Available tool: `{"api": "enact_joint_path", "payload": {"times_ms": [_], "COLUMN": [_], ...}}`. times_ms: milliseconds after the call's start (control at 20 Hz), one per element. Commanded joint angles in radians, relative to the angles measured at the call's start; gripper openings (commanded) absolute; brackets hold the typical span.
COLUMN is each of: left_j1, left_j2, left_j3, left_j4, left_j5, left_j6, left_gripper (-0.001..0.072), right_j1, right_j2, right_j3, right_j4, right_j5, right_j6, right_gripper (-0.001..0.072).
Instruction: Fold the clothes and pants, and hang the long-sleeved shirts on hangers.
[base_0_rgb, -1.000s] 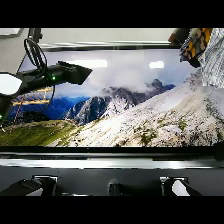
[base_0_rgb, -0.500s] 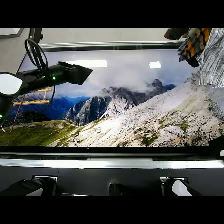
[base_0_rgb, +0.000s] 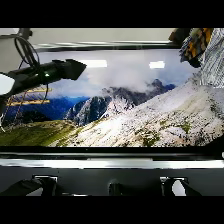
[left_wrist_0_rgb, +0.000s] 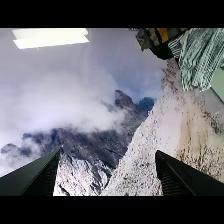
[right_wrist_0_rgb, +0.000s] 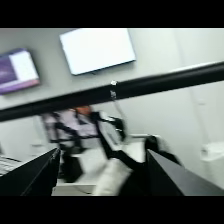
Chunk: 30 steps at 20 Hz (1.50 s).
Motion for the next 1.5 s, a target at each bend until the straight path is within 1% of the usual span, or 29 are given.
{"api": "enact_joint_path", "payload": {"times_ms": [0,50,100,150,200,250,300,350,450,500,550,600,700,750,800,850,900,950,1050,1250,1450], "left_j1": [0.056,0.079,0.105,0.134,0.161,0.181,0.196,0.206,0.206,0.204,0.204,0.204,0.204,0.204,0.204,0.204,0.204,0.204,0.204,0.204,0.204], "left_j2": [0.042,0.059,0.078,0.098,0.117,0.133,0.148,0.162,0.187,0.203,0.224,0.253,0.303,0.32,0.328,0.33,0.328,0.328,0.328,0.327,0.327], "left_j3": [0.001,0.001,0.001,0.001,0.001,0.001,0.001,0.001,-0.002,-0.014,-0.042,-0.085,-0.18,-0.225,-0.259,-0.282,-0.295,-0.305,-0.311,-0.312,-0.312], "left_j4": [0.0,0.0,0.001,0.001,0.015,0.05,0.108,0.186,0.387,0.473,0.539,0.6,0.664,0.667,0.666,0.663,0.662,0.66,0.66,0.66,0.66], "left_j5": [-0.014,-0.026,-0.04,-0.061,-0.087,-0.12,-0.171,-0.24,-0.408,-0.468,-0.495,-0.495,-0.492,-0.486,-0.477,-0.477,-0.476,-0.465,-0.45,-0.45,-0.45], "left_j6": [-0.099,-0.122,-0.134,-0.135,-0.135,-0.135,-0.135,-0.159,-0.245,-0.271,-0.277,-0.277,-0.275,-0.255,-0.246,-0.246,-0.246,-0.247,-0.246,-0.247,-0.247], "left_gripper": [0.0685,0.0686,0.0686,0.0686,0.0686,0.0686,0.0686,0.0686,0.0686,0.0685,0.0685,0.0685,0.0674,0.0663,0.0528,0.0248,0.0034,0.0039,0.004,0.004,0.004], "right_j1": [0.013,0.071,0.155,0.258,0.355,0.456,0.528,0.592,0.674,0.687,0.686,0.686,0.686,0.686,0.686,0.686,0.686,0.686,0.686,0.686,0.686], "right_j2": [-0.016,-0.051,-0.093,-0.138,-0.188,-0.241,-0.286,-0.33,-0.401,-0.412,-0.405,-0.387,-0.31,-0.265,-0.223,-0.19,-0.164,-0.15,-0.147,-0.147,-0.147], "right_j3": [0.0,0.0,0.0,0.0,0.0,0.0,0.0,0.0,-0.004,-0.038,-0.105,-0.185,-0.408,-0.521,-0.619,-0.688,-0.737,-0.758,-0.76,-0.76,-0.76], "right_j4": [0.686,0.904,1.039,1.122,1.133,1.126,1.111,1.083,1.022,1.03,1.069,1.089,1.115,1.139,1.151,1.157,1.156,1.155,1.156,1.155,1.155], "right_j5": [-0.321,-0.315,-0.252,-0.166,-0.064,0.06,0.173,0.296,0.533,0.592,0.638,0.677,0.669,0.665,0.661,0.654,0.649,0.655,0.664,0.634,0.635], "right_j6": [-0.211,-0.426,-0.623,-0.753,-0.85,-0.924,-0.959,-0.976,-1.001,-0.977,-0.964,-0.967,-0.966,-0.967,-0.966,-0.967,-0.968,-0.969,-0.986,-0.986,-0.986], "right_gripper": [0.0612,0.0612,0.0612,0.0613,0.0613,0.0615,0.0614,0.0613,0.0612,0.061,0.0583,0.0583,0.0583,0.0582,0.055,0.042,0.0215,0.0049,0.0053,0.0053,0.0053]}}
